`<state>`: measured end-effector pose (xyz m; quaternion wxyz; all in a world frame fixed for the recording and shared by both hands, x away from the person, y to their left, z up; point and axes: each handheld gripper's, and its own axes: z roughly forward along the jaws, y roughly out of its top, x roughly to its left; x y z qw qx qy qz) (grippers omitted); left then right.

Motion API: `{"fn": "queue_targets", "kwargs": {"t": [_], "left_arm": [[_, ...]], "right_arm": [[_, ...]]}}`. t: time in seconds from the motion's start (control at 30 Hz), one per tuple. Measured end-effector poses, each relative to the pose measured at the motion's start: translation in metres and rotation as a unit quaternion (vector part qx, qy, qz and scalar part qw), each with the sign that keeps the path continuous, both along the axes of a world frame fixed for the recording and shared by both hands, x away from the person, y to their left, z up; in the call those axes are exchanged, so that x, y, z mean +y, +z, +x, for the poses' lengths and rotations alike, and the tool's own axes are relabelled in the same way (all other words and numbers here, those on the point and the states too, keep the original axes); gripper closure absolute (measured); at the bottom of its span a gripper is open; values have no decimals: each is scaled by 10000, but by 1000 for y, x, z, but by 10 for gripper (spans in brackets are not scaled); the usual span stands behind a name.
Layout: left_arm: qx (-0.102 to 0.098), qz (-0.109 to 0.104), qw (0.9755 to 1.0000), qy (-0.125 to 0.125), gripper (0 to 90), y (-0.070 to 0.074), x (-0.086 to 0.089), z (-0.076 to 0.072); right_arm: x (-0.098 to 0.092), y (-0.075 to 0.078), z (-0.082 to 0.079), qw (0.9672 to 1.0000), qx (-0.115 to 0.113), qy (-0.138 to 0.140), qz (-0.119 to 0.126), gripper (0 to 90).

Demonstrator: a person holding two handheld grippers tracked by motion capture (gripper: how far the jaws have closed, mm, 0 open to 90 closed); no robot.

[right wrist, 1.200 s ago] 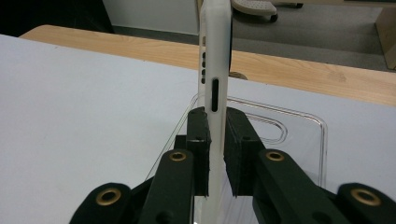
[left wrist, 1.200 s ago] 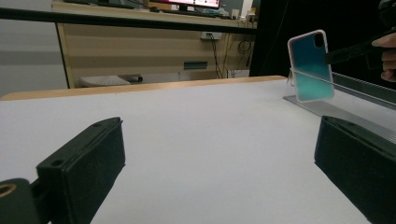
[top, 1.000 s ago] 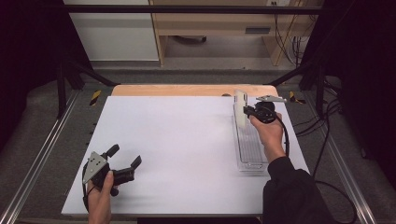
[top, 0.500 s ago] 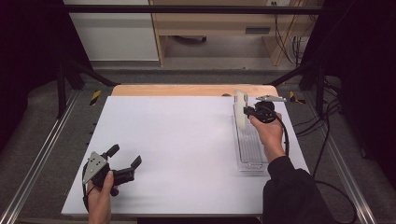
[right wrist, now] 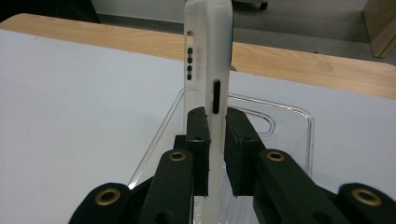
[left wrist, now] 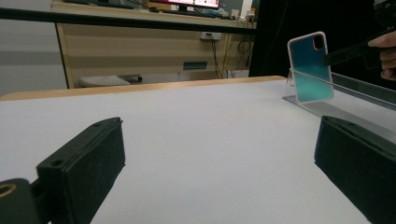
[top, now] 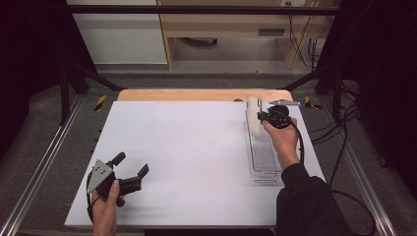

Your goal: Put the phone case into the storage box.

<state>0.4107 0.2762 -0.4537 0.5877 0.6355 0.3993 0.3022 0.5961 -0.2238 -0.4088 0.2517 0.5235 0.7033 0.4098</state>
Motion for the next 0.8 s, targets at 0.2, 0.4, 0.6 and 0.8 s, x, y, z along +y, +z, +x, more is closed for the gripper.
{"fn": "queue_targets", "kwargs": {"t": [0.2,0.4,0.6,0.8], "left_arm": [[8,10,10000,0,14,0,-1,0],[-18,18,10000,25,14,0,0,0],[-37,55,10000,46,14,1,0,0],[-40,46,10000,46,14,1,0,0]], "right_arm": [[0,0,3,10000,50,-61,-45,807],[1,0,7,9998,129,-131,-64,805],[3,4,9,9996,174,-157,-129,802],[7,8,12,9995,186,-173,-187,790]]}}
